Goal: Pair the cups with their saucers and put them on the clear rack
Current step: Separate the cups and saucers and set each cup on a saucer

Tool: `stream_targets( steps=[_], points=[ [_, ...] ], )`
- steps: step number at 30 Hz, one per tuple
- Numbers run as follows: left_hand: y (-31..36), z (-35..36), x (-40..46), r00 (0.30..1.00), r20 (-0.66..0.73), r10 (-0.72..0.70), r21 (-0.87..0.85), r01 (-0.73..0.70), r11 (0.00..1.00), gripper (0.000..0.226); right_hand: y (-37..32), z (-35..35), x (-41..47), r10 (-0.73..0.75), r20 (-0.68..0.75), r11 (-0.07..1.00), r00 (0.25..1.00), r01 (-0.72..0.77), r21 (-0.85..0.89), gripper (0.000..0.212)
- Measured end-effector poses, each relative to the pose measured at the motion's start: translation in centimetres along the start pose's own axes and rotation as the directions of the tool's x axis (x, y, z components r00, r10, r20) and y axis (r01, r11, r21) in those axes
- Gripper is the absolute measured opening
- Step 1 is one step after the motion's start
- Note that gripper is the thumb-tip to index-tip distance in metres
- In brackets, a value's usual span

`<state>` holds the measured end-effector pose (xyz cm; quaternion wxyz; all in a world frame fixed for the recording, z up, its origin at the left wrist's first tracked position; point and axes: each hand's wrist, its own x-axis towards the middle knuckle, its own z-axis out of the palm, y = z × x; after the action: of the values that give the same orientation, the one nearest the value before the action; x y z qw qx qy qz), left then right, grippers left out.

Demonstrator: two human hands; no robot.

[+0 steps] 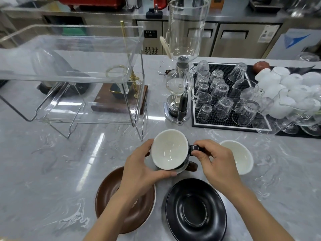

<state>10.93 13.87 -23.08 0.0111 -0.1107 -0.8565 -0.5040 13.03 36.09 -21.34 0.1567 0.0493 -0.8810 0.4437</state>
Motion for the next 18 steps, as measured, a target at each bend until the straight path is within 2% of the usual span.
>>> stream_targets(
  steps=[5, 12, 18],
  points=[
    [1.2, -0.6, -0.9, 0.999, -0.025, 0.036, 0.005, -0.035, 0.999, 0.082, -0.9, -1.0, -0.7, -0.022, -0.040, 1.000, 0.999, 0.023, 0.013, 0.008],
    [2.2, -0.5, -3.6, 1.000, 0.003, 0.022, 0.000, -0.022, 1.000, 0.083, -1.5, -1.8, -3.6, 0.047, -0.036, 0.998, 0.998, -0.046, 0.037, 0.012],
    [2.8, -0.1, -5.5, 0.999, 0.023, 0.025, 0.068, -0.027, 0.997, 0.087, -1.3, -2.6, -6.2, 0.098, -0.024, 0.990, 0.995, -0.095, 0.105, 0.021]
  ],
)
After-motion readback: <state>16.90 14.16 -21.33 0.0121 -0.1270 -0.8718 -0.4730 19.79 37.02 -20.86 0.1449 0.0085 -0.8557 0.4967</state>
